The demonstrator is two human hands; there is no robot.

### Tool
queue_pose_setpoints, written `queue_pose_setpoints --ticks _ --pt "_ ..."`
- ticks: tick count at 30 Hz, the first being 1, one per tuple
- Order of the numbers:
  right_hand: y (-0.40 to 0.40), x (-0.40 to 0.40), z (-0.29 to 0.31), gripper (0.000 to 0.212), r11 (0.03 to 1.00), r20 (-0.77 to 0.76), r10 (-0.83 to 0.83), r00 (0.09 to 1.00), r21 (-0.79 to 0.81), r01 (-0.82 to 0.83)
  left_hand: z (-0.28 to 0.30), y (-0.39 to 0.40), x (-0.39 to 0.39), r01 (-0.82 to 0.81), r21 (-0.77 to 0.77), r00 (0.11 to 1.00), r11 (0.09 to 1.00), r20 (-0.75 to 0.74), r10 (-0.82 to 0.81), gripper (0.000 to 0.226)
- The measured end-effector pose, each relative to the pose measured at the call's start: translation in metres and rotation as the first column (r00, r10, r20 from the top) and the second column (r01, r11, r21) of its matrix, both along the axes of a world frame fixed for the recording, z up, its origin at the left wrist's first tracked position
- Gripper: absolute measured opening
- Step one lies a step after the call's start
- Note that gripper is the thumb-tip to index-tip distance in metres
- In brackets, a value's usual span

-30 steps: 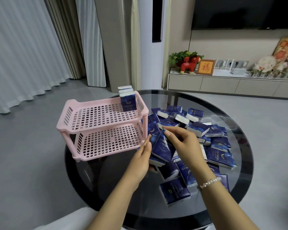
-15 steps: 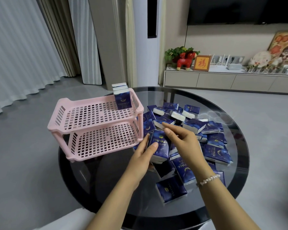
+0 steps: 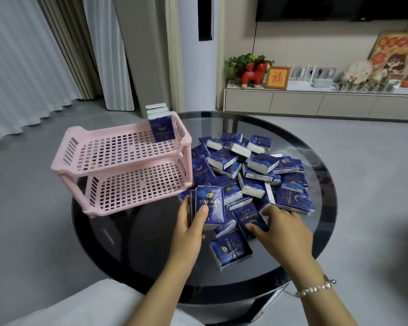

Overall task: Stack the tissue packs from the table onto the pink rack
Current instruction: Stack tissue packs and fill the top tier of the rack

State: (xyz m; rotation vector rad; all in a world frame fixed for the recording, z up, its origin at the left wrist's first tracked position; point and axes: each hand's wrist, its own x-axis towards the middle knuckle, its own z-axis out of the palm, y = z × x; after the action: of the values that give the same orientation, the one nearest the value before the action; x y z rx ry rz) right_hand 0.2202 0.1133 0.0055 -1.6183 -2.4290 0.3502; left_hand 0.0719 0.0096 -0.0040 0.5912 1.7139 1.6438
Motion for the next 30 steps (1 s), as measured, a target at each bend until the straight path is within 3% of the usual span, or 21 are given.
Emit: queue_pose_setpoints --ticks 5,11,15,21,26,30 --pt "-0.001 -0.005 -0.012 0.056 1.0 -0.044 0.028 0.999 -0.012 -0.029 0.001 -0.003 0.003 -0.015 -0.011 1.0 1.0 0.008 0.015 0.035" --pt "0.002 -0.006 -0.018 0.048 0.998 -0.289 0.001 0.957 -0.056 -0.018 0.001 -0.005 0.003 -0.019 -0.007 1.0 1.0 0.009 0.019 0.038" --pt "0.004 -0.008 -0.022 0.04 0.993 -0.516 -0.049 0.855 -0.121 -0.016 0.002 -0.005 0.005 -0.012 -0.006 1.0 1.0 0.015 0.012 0.038" --pt "0.002 -0.007 -0.016 0.023 0.972 -0.783 -0.108 0.612 -0.211 -0.098 0.004 -0.009 0.005 -0.005 0.006 1.0 1.0 0.003 0.005 0.044" --pt "-0.002 -0.012 -0.009 0.03 0.946 -0.871 -0.194 0.452 -0.288 -0.149 0.005 -0.014 -0.005 -0.018 0.023 0.999 1.0 -0.045 0.019 0.049" --pt "-0.007 -0.022 0.006 0.019 0.901 -0.915 -0.16 0.369 -0.288 -0.324 0.008 -0.024 -0.015 -0.006 0.004 0.997 1.0 -0.072 0.006 0.048"
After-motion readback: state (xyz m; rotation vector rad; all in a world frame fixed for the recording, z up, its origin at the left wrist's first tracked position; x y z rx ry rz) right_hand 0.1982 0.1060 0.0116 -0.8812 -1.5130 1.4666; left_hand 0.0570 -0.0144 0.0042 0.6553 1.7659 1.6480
